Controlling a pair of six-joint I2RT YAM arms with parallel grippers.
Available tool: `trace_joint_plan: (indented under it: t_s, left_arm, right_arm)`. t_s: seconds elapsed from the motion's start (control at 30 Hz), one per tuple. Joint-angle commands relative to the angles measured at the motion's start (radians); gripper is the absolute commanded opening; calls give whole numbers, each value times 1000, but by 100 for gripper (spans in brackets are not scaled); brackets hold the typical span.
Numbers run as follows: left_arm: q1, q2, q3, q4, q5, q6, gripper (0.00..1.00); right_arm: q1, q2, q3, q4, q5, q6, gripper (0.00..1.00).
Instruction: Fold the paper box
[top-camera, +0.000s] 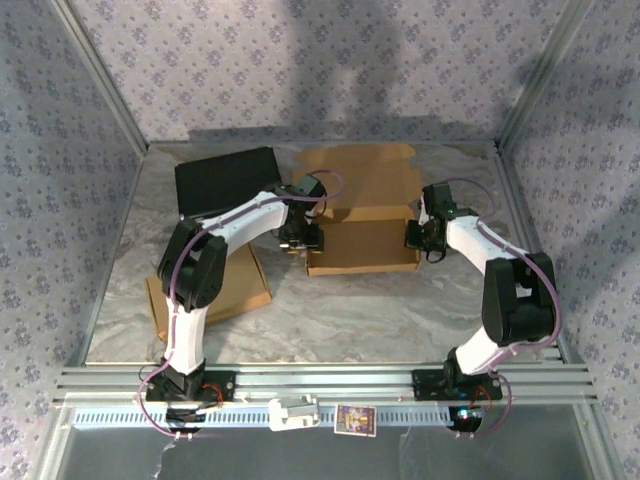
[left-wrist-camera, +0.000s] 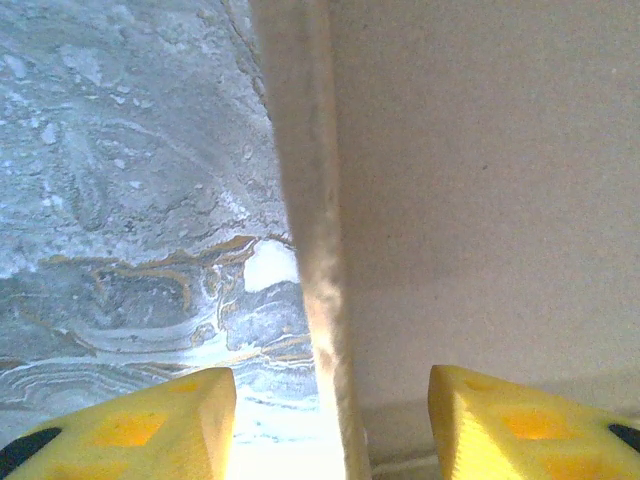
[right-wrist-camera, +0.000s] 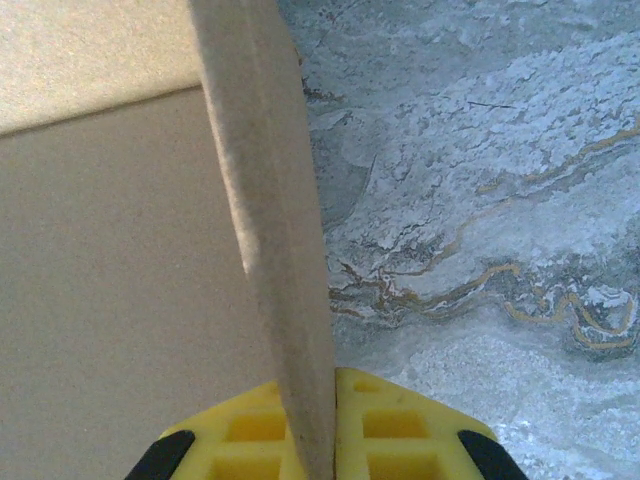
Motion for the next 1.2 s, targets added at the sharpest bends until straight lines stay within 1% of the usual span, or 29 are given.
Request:
trace_joint_plan:
  t_s: [0.0,0.17,0.27,0.33,0.4,0.53,0.6,0.8,1.0,1.13,1.17]
  left_arm:
    - [1,-59,-4,-28,-13,1,57]
    - [17,-106,-3,-11,-29,1,57]
    - [60,-147,-19,45,-30,7,57]
    - [114,-158,-13,100,2,31,56]
    - [174,-135,29,135,48,63,56]
    - [285,-40,163,170,152,91,56]
    - [314,16,219,214,221,87,56]
    - [320,201,405,193,343,110,56]
    - [308,301,511,144,390,112,56]
    - [297,350,546,143,427,118,57]
    - [295,366,562,129,420,121,57]
  right_arm:
    - [-9,21,-14,19,-27,-10,0]
    - [-12,35,-41,26,-32,-14,0]
    - [-19,37,-56,37,-40,-19,0]
    - [-20,37,-63,41,-40,-29,0]
    - [-22,39,-68,41,-40,-43,0]
    - [-31,31,-85,46,-43,-57,0]
    - [-37,24,-92,49,-42,-66,0]
    - [-64,-16,-123,57,-64,-77,0]
    - [-106,-77,-163,68,-103,-85,0]
    - [-120,-85,-170,64,-122,-91,0]
    - [-122,-87,-173,66,-123,-91,0]
